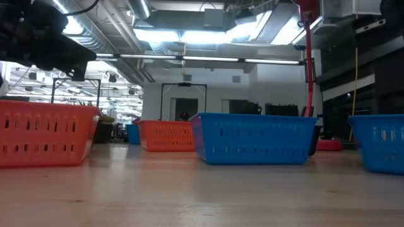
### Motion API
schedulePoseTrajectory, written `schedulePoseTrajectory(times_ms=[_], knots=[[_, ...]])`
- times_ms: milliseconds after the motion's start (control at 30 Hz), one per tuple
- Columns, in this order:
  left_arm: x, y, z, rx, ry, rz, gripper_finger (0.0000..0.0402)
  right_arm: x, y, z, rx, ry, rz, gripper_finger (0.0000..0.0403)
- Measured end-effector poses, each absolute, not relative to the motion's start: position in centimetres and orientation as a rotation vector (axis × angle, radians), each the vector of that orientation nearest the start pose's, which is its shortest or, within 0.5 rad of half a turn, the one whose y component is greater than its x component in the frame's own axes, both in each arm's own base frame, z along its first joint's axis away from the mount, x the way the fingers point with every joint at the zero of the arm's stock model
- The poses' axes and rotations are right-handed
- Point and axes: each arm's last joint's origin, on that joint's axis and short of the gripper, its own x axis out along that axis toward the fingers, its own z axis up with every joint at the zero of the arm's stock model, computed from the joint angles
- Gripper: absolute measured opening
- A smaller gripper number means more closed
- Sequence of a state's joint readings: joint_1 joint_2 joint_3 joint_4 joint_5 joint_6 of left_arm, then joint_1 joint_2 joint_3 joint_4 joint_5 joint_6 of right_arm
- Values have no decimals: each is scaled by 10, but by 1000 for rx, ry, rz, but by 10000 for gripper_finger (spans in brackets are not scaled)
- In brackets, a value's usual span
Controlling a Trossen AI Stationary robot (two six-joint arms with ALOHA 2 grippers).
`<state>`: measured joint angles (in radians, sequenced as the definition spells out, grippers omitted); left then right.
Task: Stack baskets by color
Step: Stack the middle orange bin on top of the top orange bin
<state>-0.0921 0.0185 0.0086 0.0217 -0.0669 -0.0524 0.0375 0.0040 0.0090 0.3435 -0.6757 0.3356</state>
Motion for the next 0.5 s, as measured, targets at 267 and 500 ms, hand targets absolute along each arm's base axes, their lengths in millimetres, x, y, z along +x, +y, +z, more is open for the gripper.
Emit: schedulePoseTrajectory(times_ms=[267, 500], knots=[[96, -7, 187, -85, -220, -30, 1, 85, 22, 202, 167, -328, 599, 88], [90, -6, 205, -45, -414, -24, 1, 85, 28, 206, 165, -379, 572, 88]])
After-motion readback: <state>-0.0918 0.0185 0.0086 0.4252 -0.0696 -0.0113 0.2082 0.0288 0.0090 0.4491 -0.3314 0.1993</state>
